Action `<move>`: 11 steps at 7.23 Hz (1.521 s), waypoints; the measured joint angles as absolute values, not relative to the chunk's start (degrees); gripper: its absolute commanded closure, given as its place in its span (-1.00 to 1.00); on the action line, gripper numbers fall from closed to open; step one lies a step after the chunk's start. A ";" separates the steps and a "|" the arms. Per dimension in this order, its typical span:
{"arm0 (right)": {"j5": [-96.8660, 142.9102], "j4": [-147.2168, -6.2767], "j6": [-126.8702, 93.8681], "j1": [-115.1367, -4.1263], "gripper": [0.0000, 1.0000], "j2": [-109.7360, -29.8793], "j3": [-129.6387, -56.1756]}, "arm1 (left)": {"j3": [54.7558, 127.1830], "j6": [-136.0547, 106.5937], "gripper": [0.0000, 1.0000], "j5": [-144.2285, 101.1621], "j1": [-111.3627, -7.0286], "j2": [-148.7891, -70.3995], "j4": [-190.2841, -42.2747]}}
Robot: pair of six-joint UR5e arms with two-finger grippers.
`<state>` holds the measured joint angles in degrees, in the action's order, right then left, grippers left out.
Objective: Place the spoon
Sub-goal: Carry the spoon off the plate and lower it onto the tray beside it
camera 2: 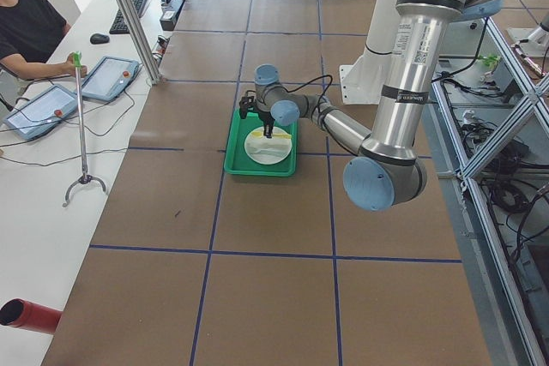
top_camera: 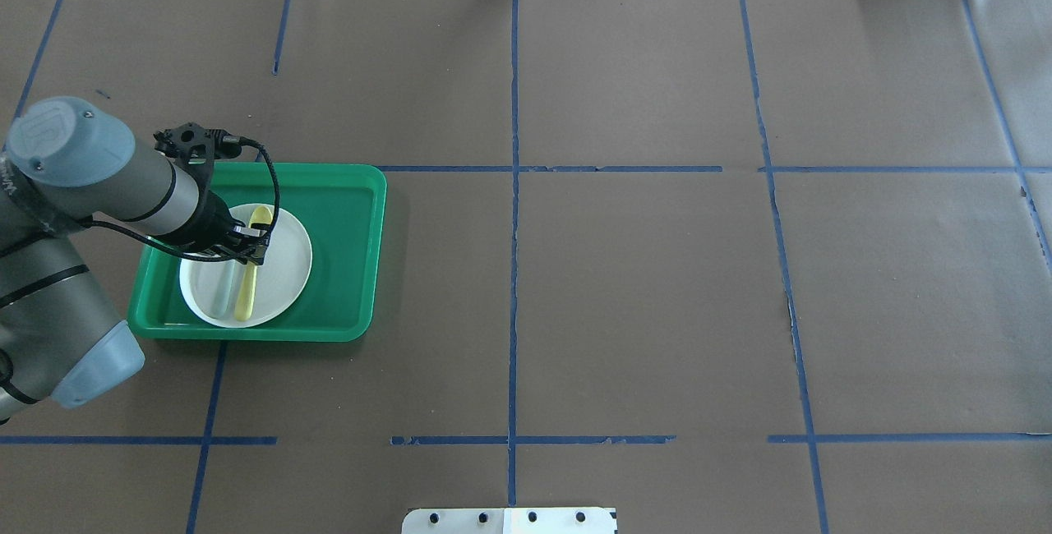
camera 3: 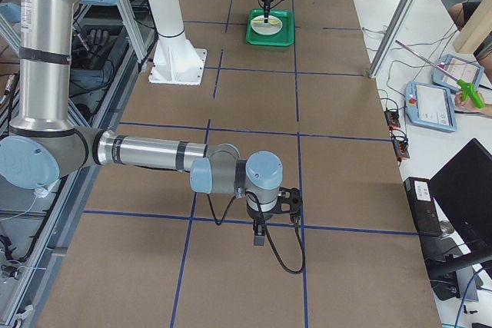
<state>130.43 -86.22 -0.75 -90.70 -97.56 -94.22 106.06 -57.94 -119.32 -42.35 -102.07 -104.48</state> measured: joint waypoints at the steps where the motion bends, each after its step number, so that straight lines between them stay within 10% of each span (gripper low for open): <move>1: 130.43 -86.22 -0.75 -90.70 -1.00 -97.56 -94.22 | 109.59 -57.93 1.00 -119.34 -43.40 -102.45 -99.97; 11: 130.43 -86.22 -0.75 -90.70 -1.00 -97.56 -94.22 | 95.48 -67.62 0.98 -118.95 -37.90 -113.26 -106.22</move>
